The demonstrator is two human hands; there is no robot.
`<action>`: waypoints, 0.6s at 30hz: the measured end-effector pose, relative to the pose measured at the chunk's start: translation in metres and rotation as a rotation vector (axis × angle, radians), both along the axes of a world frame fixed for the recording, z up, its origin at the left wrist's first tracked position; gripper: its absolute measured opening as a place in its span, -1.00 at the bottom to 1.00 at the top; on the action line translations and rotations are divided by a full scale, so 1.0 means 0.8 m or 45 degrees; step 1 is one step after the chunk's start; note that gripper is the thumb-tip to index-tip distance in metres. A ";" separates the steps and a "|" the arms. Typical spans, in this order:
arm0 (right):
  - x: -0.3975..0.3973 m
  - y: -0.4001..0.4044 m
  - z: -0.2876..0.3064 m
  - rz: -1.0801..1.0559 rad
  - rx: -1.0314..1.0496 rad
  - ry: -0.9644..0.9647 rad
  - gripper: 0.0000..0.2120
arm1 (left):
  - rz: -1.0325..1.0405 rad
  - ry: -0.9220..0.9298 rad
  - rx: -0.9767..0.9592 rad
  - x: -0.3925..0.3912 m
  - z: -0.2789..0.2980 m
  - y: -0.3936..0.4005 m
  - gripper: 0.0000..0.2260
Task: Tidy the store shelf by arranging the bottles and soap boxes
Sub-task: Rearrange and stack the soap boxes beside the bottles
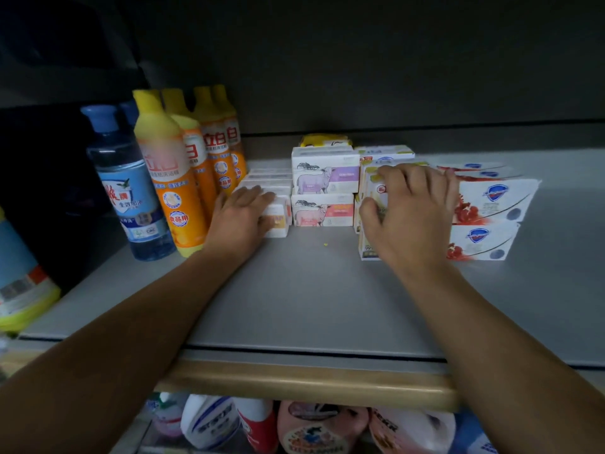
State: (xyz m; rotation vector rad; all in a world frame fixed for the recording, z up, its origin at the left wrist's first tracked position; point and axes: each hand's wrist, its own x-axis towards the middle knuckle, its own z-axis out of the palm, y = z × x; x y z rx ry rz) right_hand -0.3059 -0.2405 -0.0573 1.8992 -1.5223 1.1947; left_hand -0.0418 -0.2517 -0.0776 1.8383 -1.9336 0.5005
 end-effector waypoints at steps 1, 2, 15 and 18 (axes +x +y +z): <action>0.000 -0.001 0.000 0.005 -0.001 -0.005 -0.56 | -0.003 0.006 0.011 0.001 0.000 -0.004 -0.53; 0.001 -0.001 0.000 0.009 -0.004 -0.011 -0.56 | -0.011 0.011 0.018 0.002 0.000 -0.006 -0.53; -0.001 0.000 0.001 0.024 -0.010 -0.006 -0.56 | -0.035 -0.010 0.071 0.004 0.001 -0.012 -0.52; -0.002 0.004 0.005 0.028 0.013 0.026 -0.55 | -0.059 0.022 0.061 -0.002 0.011 0.006 -0.51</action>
